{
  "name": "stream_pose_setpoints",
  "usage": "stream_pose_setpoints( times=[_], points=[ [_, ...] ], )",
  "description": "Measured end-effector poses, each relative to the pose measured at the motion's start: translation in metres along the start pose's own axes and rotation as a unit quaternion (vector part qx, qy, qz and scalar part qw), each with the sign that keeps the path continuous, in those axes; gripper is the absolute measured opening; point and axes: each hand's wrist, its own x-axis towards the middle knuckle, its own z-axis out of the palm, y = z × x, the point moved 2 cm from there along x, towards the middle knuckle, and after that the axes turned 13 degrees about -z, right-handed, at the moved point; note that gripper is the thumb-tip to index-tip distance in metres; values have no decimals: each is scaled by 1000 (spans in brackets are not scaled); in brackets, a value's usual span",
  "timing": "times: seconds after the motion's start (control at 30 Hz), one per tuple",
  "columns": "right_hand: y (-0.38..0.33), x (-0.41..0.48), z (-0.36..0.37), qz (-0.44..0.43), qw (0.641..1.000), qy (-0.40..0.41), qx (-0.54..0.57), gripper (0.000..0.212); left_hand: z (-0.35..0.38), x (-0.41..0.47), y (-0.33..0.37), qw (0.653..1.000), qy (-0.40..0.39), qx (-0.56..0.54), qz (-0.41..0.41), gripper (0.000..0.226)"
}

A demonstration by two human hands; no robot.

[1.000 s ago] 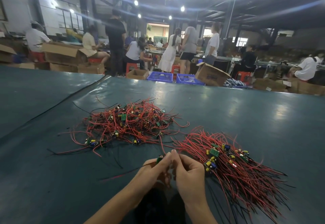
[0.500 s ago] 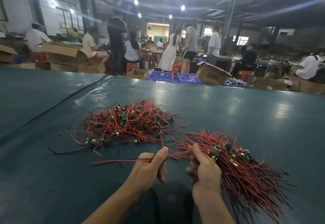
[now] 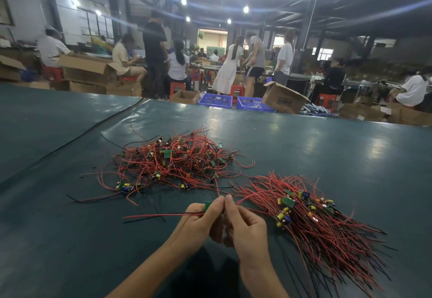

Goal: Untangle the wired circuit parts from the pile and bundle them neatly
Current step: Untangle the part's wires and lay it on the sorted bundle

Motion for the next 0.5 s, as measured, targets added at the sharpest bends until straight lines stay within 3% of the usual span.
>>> stream_pose_setpoints(
  times=[0.1,0.3,0.5],
  points=[
    [1,1,0,-30,999,31,-18,29,1,1,-4,1000,-6,25,15,58],
    [-9,25,-46,-25,980,192,56,33,-3,4,-3,999,3,48,24,62],
    [-8,27,-45,-31,979,186,83,29,-3,0,0,999,29,33,-7,68]
  ],
)
